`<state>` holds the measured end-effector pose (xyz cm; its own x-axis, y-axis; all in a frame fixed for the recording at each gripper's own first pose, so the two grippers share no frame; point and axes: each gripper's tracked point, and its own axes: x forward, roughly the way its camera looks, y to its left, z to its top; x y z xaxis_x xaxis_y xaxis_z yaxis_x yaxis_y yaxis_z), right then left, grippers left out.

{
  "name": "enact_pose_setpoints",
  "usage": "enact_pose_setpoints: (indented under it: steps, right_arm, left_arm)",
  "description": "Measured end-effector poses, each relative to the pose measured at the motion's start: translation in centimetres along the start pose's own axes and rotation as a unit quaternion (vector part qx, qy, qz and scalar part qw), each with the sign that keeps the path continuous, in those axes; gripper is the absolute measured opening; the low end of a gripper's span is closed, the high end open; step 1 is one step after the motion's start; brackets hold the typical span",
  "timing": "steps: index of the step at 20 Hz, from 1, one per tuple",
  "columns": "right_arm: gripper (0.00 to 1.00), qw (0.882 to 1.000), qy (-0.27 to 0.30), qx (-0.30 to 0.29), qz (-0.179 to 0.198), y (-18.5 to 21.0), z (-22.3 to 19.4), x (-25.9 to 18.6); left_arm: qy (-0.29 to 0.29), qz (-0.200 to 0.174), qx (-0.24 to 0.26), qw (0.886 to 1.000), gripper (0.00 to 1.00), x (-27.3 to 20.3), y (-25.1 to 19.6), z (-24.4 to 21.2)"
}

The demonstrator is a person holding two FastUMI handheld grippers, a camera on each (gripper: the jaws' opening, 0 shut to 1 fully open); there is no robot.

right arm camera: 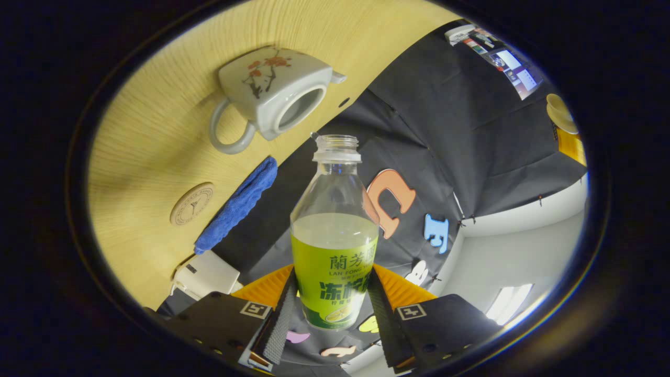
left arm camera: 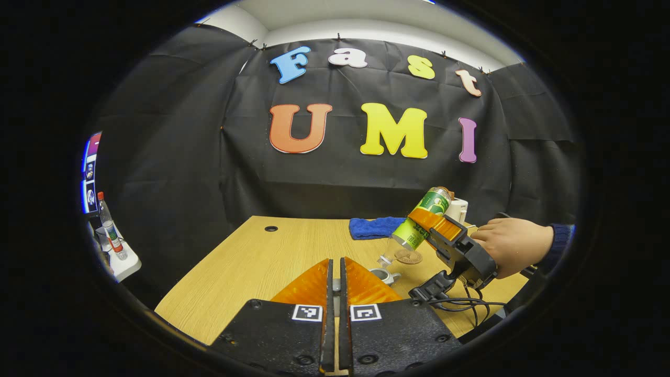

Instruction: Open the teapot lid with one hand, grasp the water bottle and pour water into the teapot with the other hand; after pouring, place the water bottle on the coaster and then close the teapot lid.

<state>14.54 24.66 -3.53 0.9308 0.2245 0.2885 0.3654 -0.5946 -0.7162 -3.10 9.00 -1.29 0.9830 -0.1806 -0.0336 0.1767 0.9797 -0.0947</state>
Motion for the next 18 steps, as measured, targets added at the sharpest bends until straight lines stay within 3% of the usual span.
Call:
enact_pose_setpoints:
  steps: [6, 10, 12, 15, 17, 18]
  right_arm:
    - [0.71, 0.999, 0.004, 0.039, 0.000, 0.4, -0.2, 0.2]
    - [0.71, 0.994, 0.004, 0.105, -0.002, 0.9, -0.6, 0.3]
    - [0.72, 0.986, 0.013, 0.163, 0.015, 2.2, -1.0, 0.3]
    - [0.75, 0.956, 0.024, 0.286, 0.059, 4.4, -1.2, 0.1]
    - [0.72, 0.925, 0.033, 0.368, 0.089, 5.1, -1.4, 0.3]
    - [0.75, 0.905, 0.035, 0.410, 0.104, 5.7, -1.3, 0.2]
  left_arm:
    - [0.001, -0.001, 0.003, 1.000, 0.05, 0.0, -0.2, 0.0]
    - [0.001, 0.001, 0.001, 1.000, 0.05, 0.1, 0.0, 0.0]
    - [0.004, 0.001, -0.005, 1.000, 0.06, 0.1, 0.0, -0.1]
    - [-0.002, -0.003, -0.008, 1.000, 0.06, -0.2, -0.3, 0.2]
    - [-0.006, -0.009, -0.007, 1.000, 0.06, -0.3, -0.7, 0.4]
    - [-0.005, -0.010, -0.006, 1.000, 0.05, -0.3, -0.8, 0.4]
